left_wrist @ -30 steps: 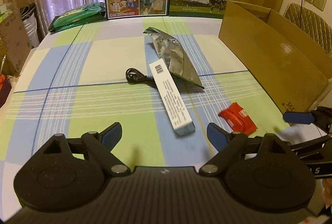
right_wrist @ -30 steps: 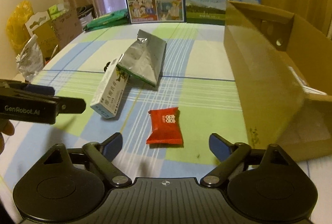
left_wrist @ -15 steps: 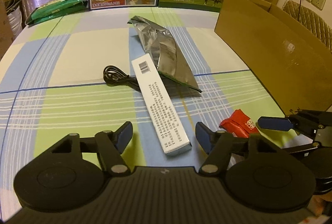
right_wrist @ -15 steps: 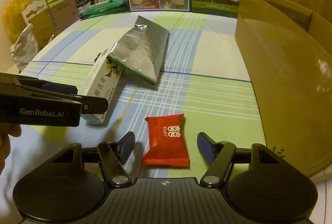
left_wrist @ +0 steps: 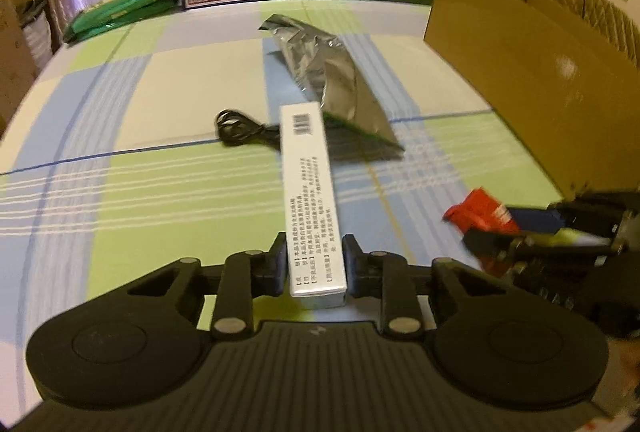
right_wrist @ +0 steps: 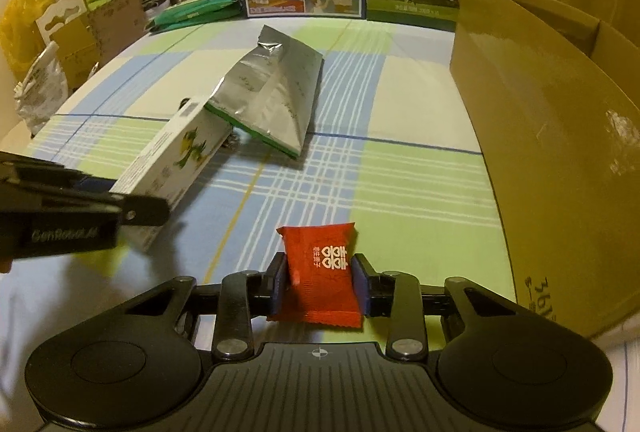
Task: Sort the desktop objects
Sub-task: 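Grasp the white medicine box with the left gripper while the right grasps the red packet, then lift the white box with the left gripper while the right lifts the red packet, then carry the white box and red packet with both grippers over the cardboard box, then open both grippers to drop the white box and red packet into the cardboard box, then move both grippers back toward the black cable and silver pouch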
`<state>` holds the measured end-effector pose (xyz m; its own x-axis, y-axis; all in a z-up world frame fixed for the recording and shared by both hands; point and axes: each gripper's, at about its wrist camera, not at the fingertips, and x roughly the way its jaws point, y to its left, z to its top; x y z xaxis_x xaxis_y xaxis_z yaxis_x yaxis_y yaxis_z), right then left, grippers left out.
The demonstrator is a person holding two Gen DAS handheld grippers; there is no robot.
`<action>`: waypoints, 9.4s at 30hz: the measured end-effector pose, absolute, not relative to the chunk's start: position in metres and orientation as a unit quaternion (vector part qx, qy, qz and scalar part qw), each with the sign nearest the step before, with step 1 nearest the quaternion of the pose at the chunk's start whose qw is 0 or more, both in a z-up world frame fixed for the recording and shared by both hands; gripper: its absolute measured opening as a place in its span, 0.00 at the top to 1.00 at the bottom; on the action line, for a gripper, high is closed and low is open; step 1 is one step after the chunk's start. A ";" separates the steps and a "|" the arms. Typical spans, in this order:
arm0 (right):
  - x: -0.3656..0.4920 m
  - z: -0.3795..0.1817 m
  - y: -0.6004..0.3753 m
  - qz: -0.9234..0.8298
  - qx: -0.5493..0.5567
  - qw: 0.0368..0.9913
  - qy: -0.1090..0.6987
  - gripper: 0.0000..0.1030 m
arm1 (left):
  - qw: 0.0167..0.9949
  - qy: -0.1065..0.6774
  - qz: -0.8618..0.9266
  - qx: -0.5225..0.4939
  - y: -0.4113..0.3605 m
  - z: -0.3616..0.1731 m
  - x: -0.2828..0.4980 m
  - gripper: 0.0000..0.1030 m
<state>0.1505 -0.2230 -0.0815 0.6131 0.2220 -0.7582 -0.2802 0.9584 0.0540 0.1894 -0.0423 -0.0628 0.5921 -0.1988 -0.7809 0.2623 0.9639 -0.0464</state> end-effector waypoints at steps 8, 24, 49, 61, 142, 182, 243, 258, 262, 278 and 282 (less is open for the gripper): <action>0.115 -0.074 -0.226 0.145 -0.023 0.894 0.423 0.71 | 0.888 0.438 -0.132 0.053 -0.037 -0.053 0.147 0.79; 0.093 -0.081 -0.221 0.137 -0.038 0.901 0.410 0.59 | 0.893 0.425 -0.145 0.017 -0.029 -0.061 0.155 0.63; 0.099 -0.085 -0.216 0.134 -0.054 0.901 0.408 0.59 | 0.890 0.432 -0.140 0.046 -0.041 -0.072 0.168 0.79; 0.097 -0.077 -0.217 0.124 -0.056 0.909 0.394 0.74 | 0.891 0.428 -0.145 0.044 -0.043 -0.069 0.165 0.79; 0.079 -0.015 -0.230 0.113 0.002 0.934 0.340 0.74 | 0.919 0.375 -0.119 0.013 -0.064 -0.008 0.121 0.79; 0.116 0.090 -0.439 -0.006 0.029 0.960 0.280 0.74 | 0.909 0.328 -0.256 0.033 -0.267 0.080 0.165 0.79; 0.073 0.107 -0.361 0.076 0.105 0.952 0.277 0.09 | 0.920 0.375 -0.113 0.013 -0.088 0.050 0.100 0.20; 0.054 0.100 -0.290 0.111 0.077 0.944 0.300 0.02 | 0.929 0.364 -0.066 -0.005 -0.025 0.062 0.075 0.04; 0.051 0.097 -0.280 0.118 0.070 0.943 0.304 0.02 | 0.928 0.366 -0.062 -0.008 -0.018 0.059 0.074 0.01; 0.068 0.080 -0.247 0.140 0.048 0.936 0.320 0.02 | 0.927 0.371 -0.045 -0.005 0.005 0.043 0.085 0.01; 0.083 0.069 -0.234 0.151 0.041 0.932 0.328 0.02 | 0.926 0.376 -0.039 -0.008 0.013 0.035 0.100 0.01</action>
<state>0.0833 -0.2342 0.0693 0.7396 0.3075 -0.5987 -0.2536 0.9513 0.1754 0.1001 0.0128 0.0347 0.7146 -0.0784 -0.6951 0.0660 0.9968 -0.0445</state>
